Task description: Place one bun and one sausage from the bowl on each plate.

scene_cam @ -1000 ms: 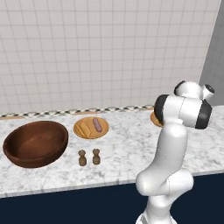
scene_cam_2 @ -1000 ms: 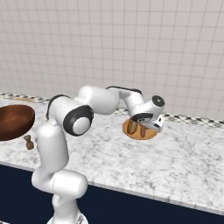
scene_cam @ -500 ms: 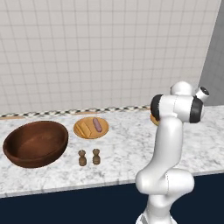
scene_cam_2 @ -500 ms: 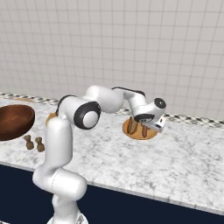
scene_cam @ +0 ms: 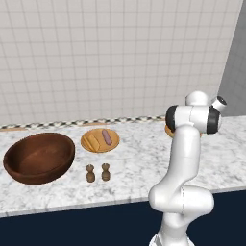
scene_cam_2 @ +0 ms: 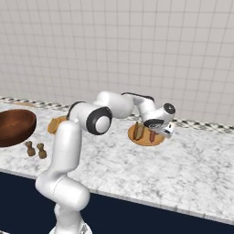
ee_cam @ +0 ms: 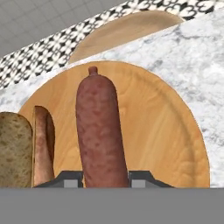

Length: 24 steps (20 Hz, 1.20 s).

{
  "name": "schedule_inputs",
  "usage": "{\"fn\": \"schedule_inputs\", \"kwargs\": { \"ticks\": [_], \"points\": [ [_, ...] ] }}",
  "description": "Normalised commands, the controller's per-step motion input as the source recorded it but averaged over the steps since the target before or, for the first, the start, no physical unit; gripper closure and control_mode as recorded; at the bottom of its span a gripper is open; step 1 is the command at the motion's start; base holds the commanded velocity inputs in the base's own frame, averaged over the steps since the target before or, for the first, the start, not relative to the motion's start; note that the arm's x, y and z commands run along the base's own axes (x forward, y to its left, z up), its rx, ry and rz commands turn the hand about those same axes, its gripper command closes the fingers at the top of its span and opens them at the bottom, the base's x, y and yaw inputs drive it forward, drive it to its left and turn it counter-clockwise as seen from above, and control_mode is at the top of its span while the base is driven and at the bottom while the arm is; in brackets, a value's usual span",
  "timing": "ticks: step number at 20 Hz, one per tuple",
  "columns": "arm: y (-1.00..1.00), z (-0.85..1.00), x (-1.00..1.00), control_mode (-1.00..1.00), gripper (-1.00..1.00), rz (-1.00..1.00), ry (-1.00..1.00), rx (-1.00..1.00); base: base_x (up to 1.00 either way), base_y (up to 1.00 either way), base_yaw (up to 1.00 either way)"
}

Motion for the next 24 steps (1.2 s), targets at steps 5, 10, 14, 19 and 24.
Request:
{"fn": "schedule_inputs", "kwargs": {
  "ticks": [5,10,14,19,24],
  "points": [
    [0.00,-0.08,0.00,-1.00,-1.00,0.00,0.00,0.00,0.00,0.00,0.00],
    [0.06,0.02,-0.12,-1.00,-1.00,0.00,-0.06,0.00,0.00,0.00,0.00],
    [0.13,0.25,-0.77,-1.00,-1.00,0.00,-0.10,-0.01,0.00,0.00,0.00],
    [0.57,0.25,-0.96,-1.00,-1.00,0.00,-0.11,-0.07,0.00,0.00,0.00],
    [0.87,0.88,-0.47,-1.00,-1.00,0.00,0.08,-0.06,0.00,0.00,0.00]
  ]
}}
